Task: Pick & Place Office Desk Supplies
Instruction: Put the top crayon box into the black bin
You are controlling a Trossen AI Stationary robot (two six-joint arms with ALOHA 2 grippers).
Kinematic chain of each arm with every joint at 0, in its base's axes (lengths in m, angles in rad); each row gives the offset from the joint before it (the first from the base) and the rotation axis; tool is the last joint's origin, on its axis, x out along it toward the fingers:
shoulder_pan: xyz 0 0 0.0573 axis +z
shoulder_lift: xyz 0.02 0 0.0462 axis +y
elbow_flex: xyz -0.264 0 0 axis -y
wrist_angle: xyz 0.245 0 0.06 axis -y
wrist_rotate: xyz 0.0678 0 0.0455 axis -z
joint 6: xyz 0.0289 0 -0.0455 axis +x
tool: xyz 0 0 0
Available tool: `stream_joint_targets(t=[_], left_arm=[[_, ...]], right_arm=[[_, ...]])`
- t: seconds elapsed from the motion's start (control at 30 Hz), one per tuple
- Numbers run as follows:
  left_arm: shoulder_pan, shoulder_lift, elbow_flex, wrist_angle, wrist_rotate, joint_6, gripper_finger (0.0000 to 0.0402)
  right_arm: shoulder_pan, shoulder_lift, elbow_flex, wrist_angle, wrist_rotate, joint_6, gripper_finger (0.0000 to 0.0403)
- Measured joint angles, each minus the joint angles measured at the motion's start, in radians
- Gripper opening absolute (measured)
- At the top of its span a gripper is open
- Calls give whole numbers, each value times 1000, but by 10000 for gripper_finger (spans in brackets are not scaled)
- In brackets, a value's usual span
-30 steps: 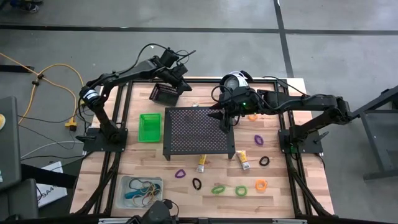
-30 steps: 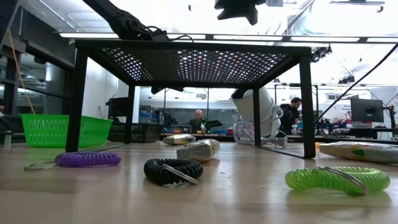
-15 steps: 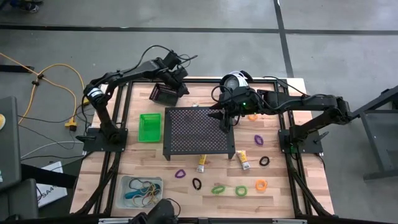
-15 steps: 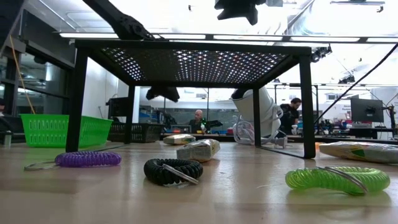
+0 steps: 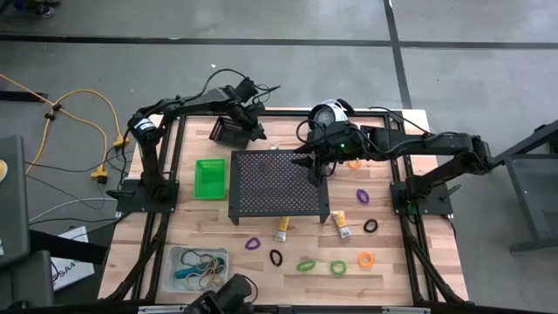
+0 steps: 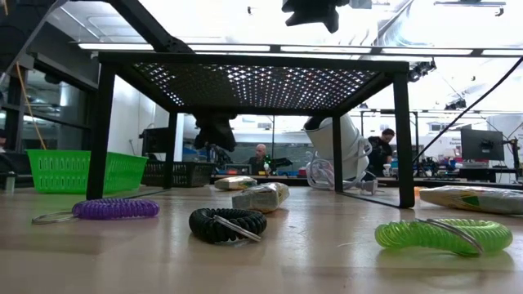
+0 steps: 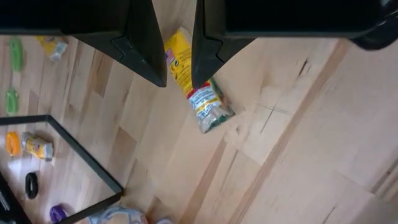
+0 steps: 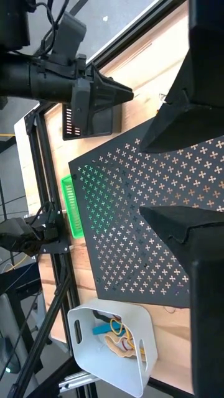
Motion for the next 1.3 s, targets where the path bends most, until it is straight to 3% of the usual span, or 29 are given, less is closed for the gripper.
stream_joint_targets(t=[0.3, 0.87, 1.3], left_arm=[[-29, 4, 0, 7, 37, 144, 71], [-24, 4, 0, 161, 291, 577, 71], [8, 4, 0, 182, 255, 756, 71]], right_arm=[[0, 0, 0, 0, 0, 0, 135], [0, 0, 0, 0, 0, 0, 135], [0, 0, 0, 0, 0, 0, 135]])
